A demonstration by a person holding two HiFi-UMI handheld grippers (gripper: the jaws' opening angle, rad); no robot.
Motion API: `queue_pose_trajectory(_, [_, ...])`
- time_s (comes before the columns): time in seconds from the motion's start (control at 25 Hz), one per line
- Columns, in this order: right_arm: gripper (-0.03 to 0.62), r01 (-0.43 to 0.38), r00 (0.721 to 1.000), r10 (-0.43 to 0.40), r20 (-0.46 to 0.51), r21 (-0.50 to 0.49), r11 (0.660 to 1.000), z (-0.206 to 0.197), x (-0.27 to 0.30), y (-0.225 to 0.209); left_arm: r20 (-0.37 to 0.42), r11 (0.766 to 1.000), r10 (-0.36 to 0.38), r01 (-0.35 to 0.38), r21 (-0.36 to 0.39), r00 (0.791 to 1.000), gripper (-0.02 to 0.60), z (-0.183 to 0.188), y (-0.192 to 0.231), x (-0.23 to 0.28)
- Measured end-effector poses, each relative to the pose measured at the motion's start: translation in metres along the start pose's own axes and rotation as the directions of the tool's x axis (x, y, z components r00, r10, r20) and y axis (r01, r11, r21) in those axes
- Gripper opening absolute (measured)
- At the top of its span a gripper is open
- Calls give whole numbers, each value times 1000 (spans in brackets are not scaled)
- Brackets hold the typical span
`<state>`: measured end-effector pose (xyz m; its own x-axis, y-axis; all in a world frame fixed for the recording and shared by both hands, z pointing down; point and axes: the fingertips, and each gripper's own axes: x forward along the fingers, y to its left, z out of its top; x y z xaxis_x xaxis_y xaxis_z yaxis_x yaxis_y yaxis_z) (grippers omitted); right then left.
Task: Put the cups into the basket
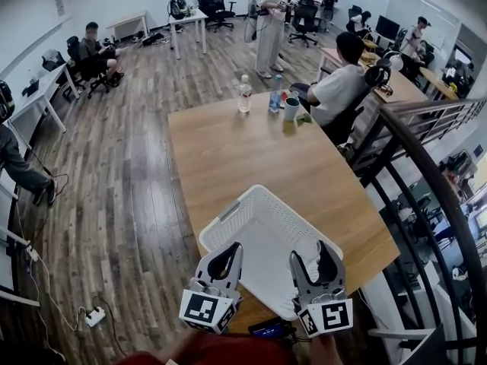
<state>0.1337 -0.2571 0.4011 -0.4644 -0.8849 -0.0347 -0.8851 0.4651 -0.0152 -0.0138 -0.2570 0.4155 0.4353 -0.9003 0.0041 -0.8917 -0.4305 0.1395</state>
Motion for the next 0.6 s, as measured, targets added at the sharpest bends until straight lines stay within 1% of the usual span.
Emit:
queue_pose_trajectory(0.16, [259, -21, 999, 21, -25, 8, 1000, -8, 17, 1, -3, 1000, 19, -19, -12, 1000, 6, 2, 7, -1])
queue_pose_trajectory(0.4, [259, -36, 994, 35, -99, -2, 999, -29, 41, 4, 2, 999, 42, -42, -23, 999, 8, 0, 17, -5])
queue_pose_trajectory(0.6, [258, -52, 986, 53, -160, 11, 999, -46, 55, 9, 5, 998, 62, -61, -33, 998, 6, -1, 26, -11])
